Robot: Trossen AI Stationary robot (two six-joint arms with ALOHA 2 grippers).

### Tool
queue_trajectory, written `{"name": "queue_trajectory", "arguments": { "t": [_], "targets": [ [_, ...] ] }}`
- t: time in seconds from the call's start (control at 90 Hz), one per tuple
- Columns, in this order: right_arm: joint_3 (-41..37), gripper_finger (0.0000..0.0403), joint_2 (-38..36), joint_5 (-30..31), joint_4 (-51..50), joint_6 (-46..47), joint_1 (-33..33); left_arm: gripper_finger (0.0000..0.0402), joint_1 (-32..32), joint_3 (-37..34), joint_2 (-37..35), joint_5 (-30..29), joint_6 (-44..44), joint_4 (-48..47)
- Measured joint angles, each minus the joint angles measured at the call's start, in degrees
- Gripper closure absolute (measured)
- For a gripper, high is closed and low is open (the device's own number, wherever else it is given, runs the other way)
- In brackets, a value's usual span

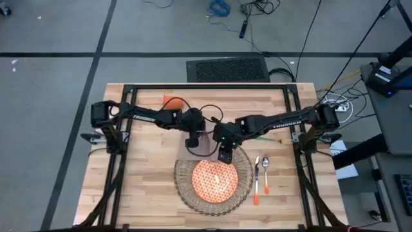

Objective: Set table place
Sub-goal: Fold the white napkin

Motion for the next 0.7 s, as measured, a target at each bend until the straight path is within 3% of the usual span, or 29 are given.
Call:
{"name": "queue_trajectory", "arguments": {
  "t": [0.444, 0.7],
  "targets": [
    [0.0, 0.0234, 0.0, 0.3, 5.9, 0.8, 3.8, 0.0272, 2.9, 0.1, 0.2, 2.1, 0.2, 3.1],
    [0.0, 0.0234, 0.0, 1.9, 6.0, 1.9, 5.4, 0.0281, 3.3, 0.7, 5.0, 4.8, 1.4, 4.0]
  ]
}}
